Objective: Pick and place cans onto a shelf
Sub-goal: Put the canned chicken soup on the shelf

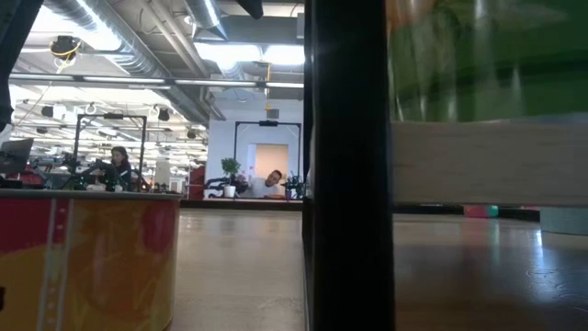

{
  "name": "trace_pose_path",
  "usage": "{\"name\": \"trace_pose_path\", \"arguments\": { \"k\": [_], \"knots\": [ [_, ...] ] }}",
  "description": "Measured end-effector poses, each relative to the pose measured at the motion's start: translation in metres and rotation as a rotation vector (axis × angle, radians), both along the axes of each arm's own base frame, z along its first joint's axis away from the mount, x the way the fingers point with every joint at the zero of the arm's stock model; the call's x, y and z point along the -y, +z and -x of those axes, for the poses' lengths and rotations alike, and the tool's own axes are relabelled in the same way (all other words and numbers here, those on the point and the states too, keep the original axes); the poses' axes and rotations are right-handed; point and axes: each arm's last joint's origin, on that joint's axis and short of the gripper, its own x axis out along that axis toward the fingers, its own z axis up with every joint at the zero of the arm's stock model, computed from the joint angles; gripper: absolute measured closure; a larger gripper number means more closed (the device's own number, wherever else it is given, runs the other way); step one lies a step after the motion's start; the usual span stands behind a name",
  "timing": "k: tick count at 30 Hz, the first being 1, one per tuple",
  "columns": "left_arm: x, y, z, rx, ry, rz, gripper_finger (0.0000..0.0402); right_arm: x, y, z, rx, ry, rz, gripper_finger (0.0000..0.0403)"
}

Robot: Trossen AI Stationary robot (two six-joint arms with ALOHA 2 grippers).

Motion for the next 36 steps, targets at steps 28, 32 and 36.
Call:
{"name": "trace_pose_path", "arguments": {
  "k": [28,32,36],
  "knots": [
    [0.000,0.000,0.000,-0.001,-0.002,-0.001,0.0352,-0.061,0.031,-0.080,0.185,0.405,-0.124,0.0403],
    [0.000,0.000,0.000,-0.001,-0.002,-0.001,0.0352,-0.070,0.046,-0.095,0.223,0.462,-0.088,0.0403],
    [0.000,0.000,0.000,-0.001,-0.002,-0.001,0.0352,-0.084,0.052,-0.107,0.274,0.514,-0.110,0.0403]
  ]
}}
